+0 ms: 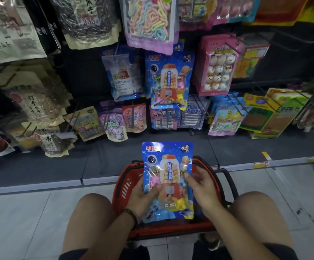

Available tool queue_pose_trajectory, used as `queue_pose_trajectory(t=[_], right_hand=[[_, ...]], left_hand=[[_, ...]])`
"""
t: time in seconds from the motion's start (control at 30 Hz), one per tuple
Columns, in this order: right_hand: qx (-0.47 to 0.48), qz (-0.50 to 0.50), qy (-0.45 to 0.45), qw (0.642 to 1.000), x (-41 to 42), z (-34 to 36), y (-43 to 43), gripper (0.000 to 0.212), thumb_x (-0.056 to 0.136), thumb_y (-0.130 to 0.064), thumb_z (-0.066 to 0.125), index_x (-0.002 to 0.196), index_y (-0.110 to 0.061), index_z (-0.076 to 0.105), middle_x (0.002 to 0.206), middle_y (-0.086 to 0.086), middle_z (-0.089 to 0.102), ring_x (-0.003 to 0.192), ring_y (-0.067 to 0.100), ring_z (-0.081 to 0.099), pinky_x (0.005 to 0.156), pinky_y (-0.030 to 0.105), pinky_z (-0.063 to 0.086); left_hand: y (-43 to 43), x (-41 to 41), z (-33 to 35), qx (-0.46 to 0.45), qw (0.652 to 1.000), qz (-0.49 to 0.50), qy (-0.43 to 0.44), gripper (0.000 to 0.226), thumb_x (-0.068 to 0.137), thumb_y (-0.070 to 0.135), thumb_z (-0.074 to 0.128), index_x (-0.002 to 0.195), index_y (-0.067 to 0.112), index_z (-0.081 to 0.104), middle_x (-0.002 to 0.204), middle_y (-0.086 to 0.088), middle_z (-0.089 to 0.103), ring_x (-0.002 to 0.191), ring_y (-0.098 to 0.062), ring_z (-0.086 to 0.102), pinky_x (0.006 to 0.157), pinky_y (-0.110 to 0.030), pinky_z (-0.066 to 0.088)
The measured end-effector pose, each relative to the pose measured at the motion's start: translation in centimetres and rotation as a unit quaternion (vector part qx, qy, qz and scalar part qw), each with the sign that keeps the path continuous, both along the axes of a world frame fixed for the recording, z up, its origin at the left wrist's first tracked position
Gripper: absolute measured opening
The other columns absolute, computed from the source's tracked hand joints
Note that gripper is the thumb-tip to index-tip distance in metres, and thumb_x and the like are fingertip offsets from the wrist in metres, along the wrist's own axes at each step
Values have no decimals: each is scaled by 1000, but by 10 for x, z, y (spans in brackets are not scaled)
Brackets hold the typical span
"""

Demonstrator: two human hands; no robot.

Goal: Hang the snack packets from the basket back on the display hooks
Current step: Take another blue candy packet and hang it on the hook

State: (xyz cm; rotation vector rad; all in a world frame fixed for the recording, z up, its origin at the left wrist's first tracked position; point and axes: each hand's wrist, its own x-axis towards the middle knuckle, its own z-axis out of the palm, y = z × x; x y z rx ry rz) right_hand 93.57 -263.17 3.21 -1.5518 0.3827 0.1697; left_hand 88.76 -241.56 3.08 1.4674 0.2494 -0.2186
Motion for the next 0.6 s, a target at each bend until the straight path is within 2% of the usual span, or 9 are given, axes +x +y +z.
queue_pose_trajectory(t=[0.1, 0.17, 0.27, 0.4, 0.47, 0.6], right_hand=[[82, 25, -17, 996, 5, 8, -4, 28, 99, -16, 73, 127, -16, 72, 115, 8, 80, 110, 29, 76, 99, 52, 61], [83, 22, -45, 995, 8, 12, -3, 18, 99, -12, 73, 116, -16, 77, 110, 11, 81, 108, 31, 76, 99, 52, 61], [65, 10, -76, 995, 18, 19, -2, 14, 99, -8, 72, 111, -12, 77, 107, 11, 82, 106, 29, 77, 101, 50, 59], [53, -13, -113, 992, 46, 40, -2, 11, 97, -7, 74, 107, -12, 77, 104, 9, 82, 105, 31, 77, 97, 46, 61], [38, -12, -138, 990, 67, 56, -2, 10, 97, -8, 74, 105, -15, 77, 101, 6, 83, 100, 24, 78, 91, 38, 62], [-2, 5, -194, 981, 112, 96, 5, 16, 100, -14, 73, 100, -30, 74, 95, -16, 80, 90, -1, 75, 75, 13, 58]], left_hand=[[-2, -1, 6, -51, 999, 0, -2, 40, 96, 22, 68, 135, 16, 61, 128, -9, 74, 116, -27, 73, 89, -34, 62], [-3, 4, 16, -70, 998, 5, 5, 34, 97, 25, 64, 130, 16, 65, 123, -7, 77, 110, -23, 75, 82, -26, 62], [-5, 23, 37, -13, 1000, 20, -20, 22, 103, 27, 61, 121, 20, 70, 114, 4, 80, 104, -14, 76, 74, -16, 59], [-4, 64, 61, 44, 994, 74, -73, 12, 99, 18, 68, 109, 11, 72, 103, -4, 81, 97, -21, 77, 74, -27, 62], [-3, 86, 73, 46, 991, 80, -94, 9, 99, 15, 69, 107, 13, 72, 103, -3, 81, 97, -18, 76, 79, -28, 62], [-2, 128, 104, 57, 987, 66, -136, 24, 102, 16, 65, 118, 34, 67, 110, 21, 76, 106, 3, 70, 87, -16, 56]])
